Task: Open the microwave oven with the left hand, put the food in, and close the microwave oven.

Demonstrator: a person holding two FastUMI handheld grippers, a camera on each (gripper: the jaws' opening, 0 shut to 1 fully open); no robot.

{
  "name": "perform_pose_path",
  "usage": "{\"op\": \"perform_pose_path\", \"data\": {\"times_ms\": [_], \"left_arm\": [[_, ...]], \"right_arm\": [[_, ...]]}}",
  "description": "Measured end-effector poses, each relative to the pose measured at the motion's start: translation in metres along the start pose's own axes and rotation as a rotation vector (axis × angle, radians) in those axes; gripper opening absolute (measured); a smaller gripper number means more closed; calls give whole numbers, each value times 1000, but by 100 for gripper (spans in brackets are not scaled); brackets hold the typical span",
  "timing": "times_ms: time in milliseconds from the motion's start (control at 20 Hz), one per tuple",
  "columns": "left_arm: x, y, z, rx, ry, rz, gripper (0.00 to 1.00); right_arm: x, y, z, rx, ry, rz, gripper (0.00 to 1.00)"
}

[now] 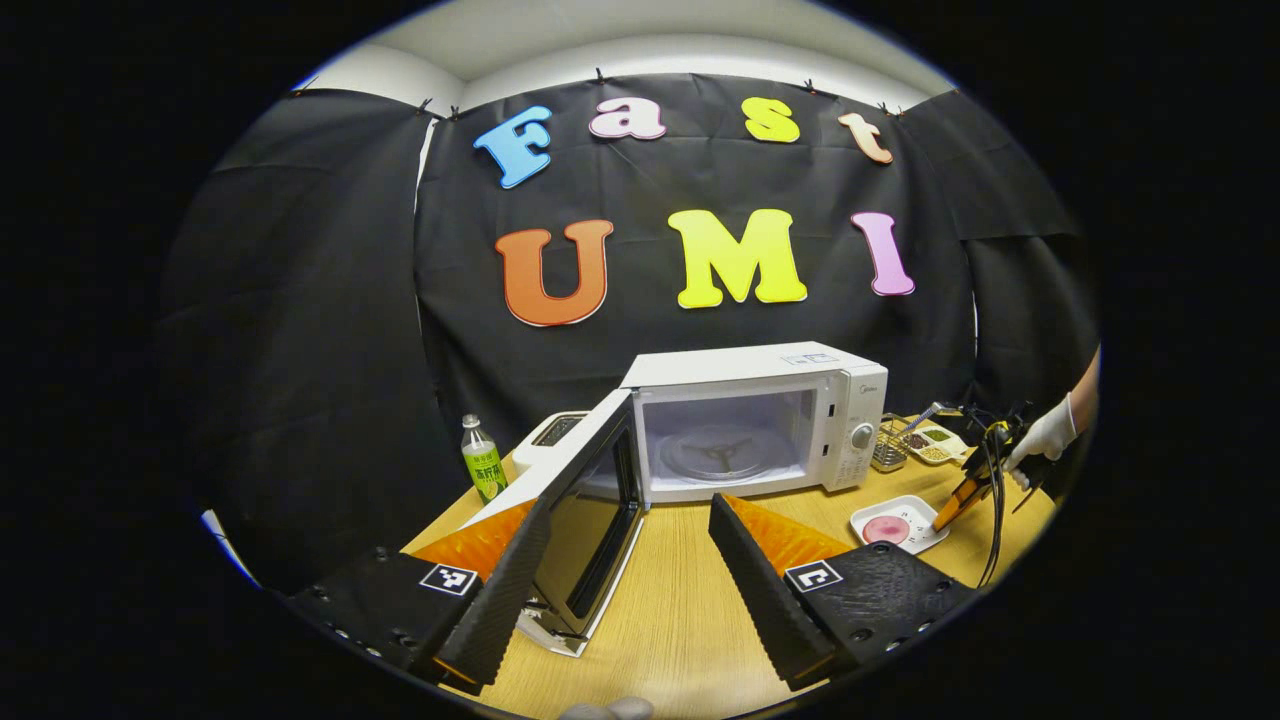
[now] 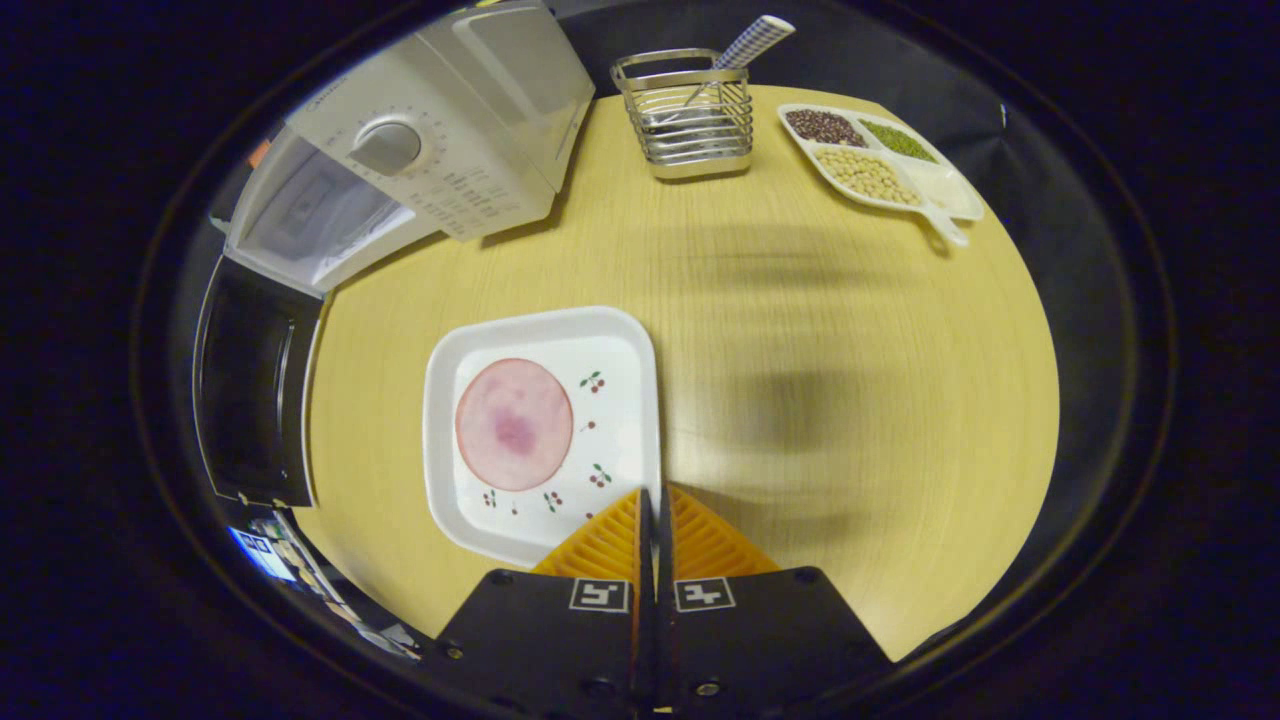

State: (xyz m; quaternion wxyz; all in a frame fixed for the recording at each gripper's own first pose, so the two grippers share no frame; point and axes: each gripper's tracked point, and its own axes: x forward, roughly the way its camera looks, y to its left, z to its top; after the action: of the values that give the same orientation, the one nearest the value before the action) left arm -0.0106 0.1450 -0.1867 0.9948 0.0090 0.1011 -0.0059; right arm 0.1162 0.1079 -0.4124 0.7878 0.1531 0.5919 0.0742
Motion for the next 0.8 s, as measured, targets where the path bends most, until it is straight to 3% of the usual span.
{"op": "perform_pose_path", "data": {"times_ms": [350, 800], "left_arm": [[-8, 1, 4, 30, 15, -4, 96], [-6, -17, 29, 57, -3, -34, 96]], "right_arm": [[-15, 26, 5, 141, -160, 193, 3], [-40, 102, 23, 275, -360, 381, 3]]}}
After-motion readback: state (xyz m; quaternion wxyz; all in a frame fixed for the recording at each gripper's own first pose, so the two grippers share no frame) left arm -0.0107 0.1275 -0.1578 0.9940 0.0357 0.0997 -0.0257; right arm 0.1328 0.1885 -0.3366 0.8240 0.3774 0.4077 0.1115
